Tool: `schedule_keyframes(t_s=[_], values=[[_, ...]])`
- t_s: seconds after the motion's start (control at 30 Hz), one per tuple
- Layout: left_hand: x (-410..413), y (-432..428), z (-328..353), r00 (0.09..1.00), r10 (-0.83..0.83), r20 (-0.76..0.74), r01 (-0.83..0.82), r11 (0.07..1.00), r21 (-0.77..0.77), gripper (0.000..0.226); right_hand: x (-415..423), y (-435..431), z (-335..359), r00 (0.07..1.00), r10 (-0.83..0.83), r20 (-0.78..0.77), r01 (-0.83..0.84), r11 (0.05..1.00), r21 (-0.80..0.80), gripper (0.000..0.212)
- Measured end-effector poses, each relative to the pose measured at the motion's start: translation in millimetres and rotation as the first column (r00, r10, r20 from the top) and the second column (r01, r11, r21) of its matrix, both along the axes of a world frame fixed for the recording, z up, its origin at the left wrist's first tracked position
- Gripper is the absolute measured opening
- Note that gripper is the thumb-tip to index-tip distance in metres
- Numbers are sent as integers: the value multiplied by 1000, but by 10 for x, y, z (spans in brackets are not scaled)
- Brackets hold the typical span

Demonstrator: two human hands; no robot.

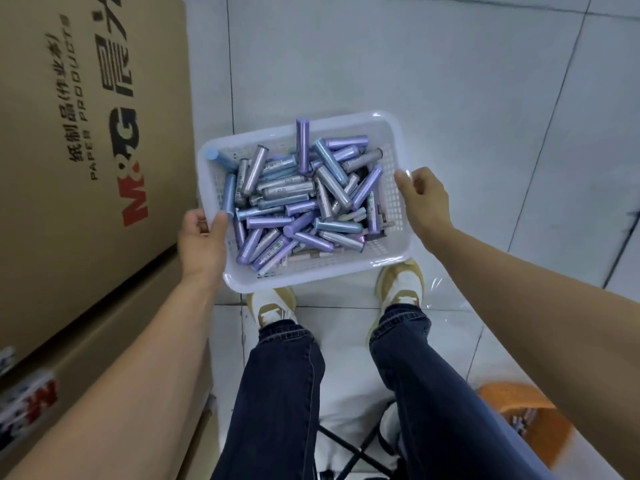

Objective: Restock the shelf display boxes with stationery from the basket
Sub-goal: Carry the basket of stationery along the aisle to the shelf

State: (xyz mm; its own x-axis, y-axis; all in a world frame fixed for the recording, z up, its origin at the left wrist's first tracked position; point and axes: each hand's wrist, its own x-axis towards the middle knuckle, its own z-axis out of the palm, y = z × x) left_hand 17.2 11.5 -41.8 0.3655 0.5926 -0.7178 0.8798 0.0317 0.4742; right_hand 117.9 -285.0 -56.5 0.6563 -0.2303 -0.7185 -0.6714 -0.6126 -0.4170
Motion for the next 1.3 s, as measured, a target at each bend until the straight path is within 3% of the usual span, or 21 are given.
schedule_keyframes(t_s=[0.23, 0.5, 0.73, 0.87, 1.03, 1.3], values=[[531, -219, 1394, 961, -188, 203, 181, 982, 55, 18, 220, -203, 1354, 987, -114, 114, 107, 992, 67, 45], [1493, -597, 3570, 849, -391, 355, 377, 919, 112, 18, 795, -625, 3504, 919, -247, 308, 219, 968, 123, 45], [2274, -796, 5143, 813, -363, 454, 380, 923, 58, 20, 1408, -888, 5236, 847, -304, 436, 251, 952, 176, 42], [2675, -713, 5576, 787, -376, 489, 389, 918, 79, 20, 1777, -840, 5748, 821, -334, 463, 274, 942, 194, 39], [3312, -446, 5959, 748, -457, 482, 431, 886, 171, 24, 2399, -625, 6143, 868, -256, 424, 218, 966, 137, 33], [4758, -96, 6410, 769, -462, 441, 388, 886, 253, 21, 3855, -250, 6507, 864, -198, 463, 161, 980, 119, 35]])
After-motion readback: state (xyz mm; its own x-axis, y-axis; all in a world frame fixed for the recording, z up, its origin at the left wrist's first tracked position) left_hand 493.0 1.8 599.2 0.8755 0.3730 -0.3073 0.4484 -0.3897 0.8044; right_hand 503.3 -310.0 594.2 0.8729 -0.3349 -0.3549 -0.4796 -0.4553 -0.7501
